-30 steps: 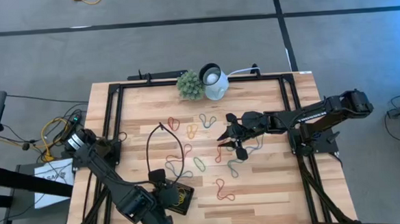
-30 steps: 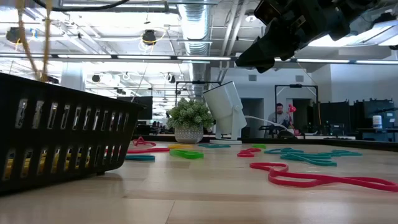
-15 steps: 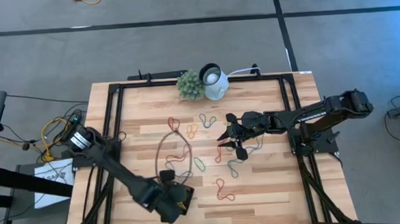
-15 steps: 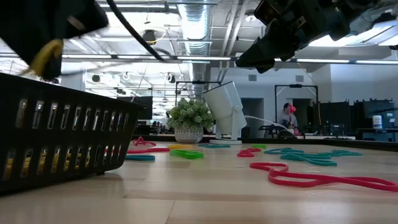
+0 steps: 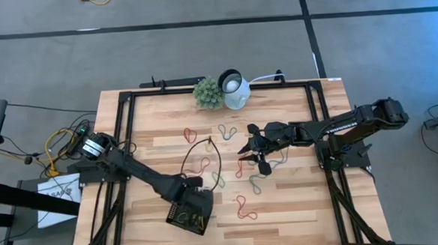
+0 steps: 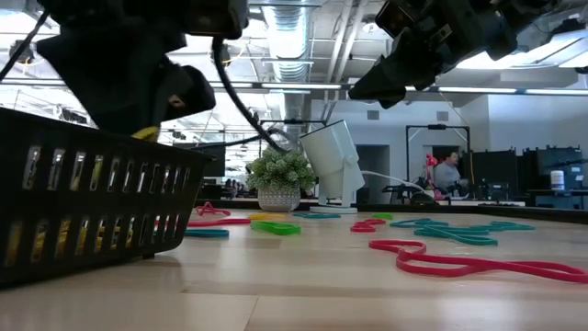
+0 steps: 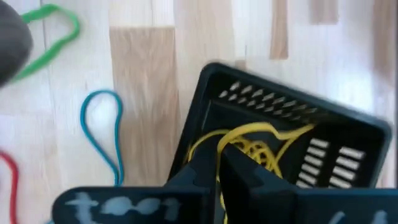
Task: Pick and place items into bin
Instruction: Put the yellow rubber band into the black bin
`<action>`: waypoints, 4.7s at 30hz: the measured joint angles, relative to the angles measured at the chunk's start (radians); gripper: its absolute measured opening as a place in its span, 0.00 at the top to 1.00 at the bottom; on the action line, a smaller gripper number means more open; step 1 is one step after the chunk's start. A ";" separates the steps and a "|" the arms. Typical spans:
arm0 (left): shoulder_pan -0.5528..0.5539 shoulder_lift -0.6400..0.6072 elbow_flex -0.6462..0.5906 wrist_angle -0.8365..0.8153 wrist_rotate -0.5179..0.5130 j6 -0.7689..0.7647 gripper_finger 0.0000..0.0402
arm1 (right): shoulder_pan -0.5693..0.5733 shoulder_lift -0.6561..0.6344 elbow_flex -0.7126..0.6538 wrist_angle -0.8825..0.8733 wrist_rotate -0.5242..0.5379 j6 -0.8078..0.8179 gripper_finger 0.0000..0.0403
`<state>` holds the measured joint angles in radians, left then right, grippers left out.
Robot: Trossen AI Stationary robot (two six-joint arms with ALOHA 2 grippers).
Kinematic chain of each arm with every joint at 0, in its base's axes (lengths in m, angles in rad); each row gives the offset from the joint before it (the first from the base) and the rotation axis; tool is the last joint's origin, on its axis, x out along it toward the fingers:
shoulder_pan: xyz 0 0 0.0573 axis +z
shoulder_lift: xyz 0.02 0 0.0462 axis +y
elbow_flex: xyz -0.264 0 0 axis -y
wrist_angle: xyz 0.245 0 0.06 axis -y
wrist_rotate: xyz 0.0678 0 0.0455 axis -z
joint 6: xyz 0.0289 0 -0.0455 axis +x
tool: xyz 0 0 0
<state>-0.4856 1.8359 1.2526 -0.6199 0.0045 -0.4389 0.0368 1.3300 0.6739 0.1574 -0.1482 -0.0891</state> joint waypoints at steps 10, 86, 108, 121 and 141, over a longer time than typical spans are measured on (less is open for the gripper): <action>-0.003 -0.001 0.000 0.028 -0.009 -0.177 0.97 | 0.000 0.000 0.000 0.000 0.000 -0.016 0.75; 0.004 -0.092 0.462 -0.951 -0.561 -0.105 0.80 | -0.253 0.830 0.340 0.388 -0.199 -0.053 0.75; -0.020 -0.092 0.462 -0.951 -0.525 -0.178 0.80 | -0.236 0.730 0.319 0.368 -0.303 -0.034 1.00; -0.073 -0.091 0.462 -0.951 -0.692 -0.378 0.80 | -0.164 0.397 0.260 0.362 -0.338 0.010 1.00; -0.050 -0.089 0.462 -0.418 -0.819 -0.127 0.79 | 0.001 0.257 0.249 0.245 -0.290 -0.061 1.00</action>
<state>-0.5353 1.7468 1.7145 -1.0378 -0.8143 -0.5659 0.0376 1.5869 0.9226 0.4023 -0.4386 -0.1504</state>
